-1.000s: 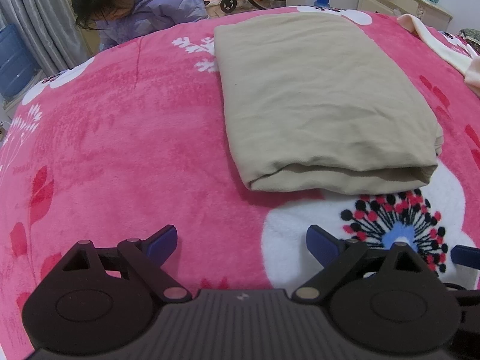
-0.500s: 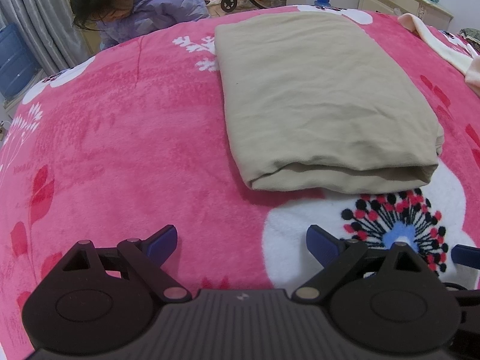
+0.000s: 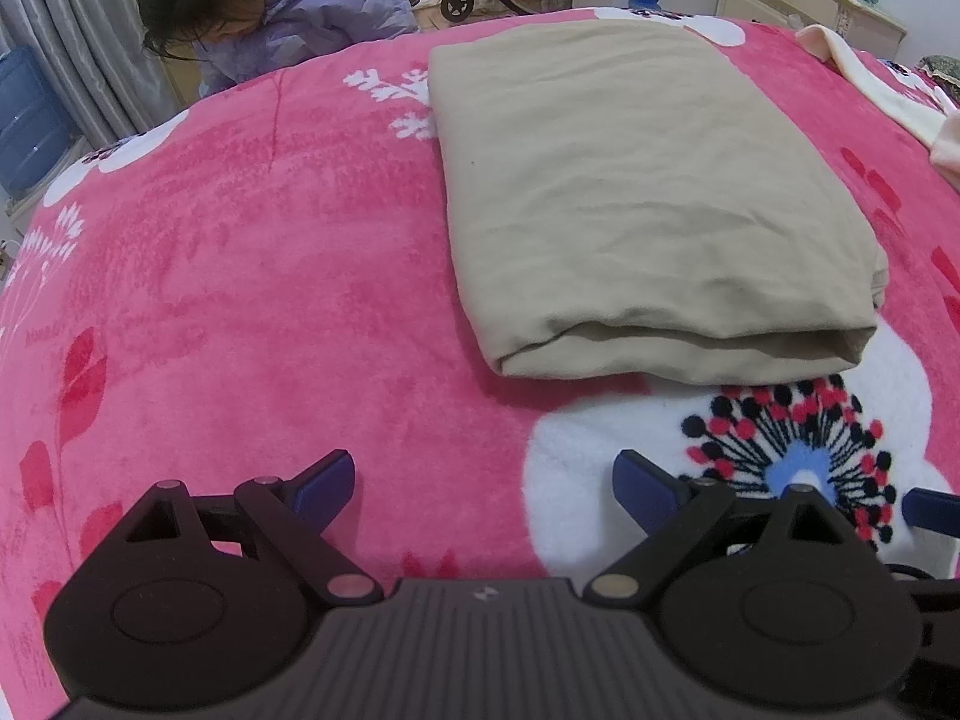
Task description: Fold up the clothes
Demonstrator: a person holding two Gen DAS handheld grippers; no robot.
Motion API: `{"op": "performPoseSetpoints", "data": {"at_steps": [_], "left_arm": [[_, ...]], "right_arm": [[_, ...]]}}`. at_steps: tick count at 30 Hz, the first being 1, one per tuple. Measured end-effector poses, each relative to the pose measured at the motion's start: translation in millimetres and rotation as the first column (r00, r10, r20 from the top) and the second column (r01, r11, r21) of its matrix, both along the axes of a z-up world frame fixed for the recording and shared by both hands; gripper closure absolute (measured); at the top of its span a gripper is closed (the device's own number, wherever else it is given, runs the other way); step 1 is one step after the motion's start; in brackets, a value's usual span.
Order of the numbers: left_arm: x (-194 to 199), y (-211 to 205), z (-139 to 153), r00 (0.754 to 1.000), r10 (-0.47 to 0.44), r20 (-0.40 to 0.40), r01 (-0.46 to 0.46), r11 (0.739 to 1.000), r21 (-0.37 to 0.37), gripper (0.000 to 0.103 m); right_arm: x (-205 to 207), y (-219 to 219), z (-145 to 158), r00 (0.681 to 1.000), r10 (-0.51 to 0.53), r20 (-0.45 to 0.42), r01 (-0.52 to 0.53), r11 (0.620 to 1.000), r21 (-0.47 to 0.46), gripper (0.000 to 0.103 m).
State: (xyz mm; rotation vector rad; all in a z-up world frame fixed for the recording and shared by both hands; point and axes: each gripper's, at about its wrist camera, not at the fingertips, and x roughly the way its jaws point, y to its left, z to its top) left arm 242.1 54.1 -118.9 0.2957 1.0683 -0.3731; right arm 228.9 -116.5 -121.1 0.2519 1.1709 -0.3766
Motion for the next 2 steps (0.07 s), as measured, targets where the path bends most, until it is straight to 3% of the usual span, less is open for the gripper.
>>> {"op": "performPoseSetpoints", "data": {"at_steps": [2], "left_arm": [[0.0, -0.1, -0.3, 1.0, 0.001, 0.0, -0.001, 1.0, 0.0, 0.009]], "right_arm": [[-0.2, -0.1, -0.3, 1.0, 0.0, 0.0, 0.0, 1.0, 0.0, 0.022]]}}
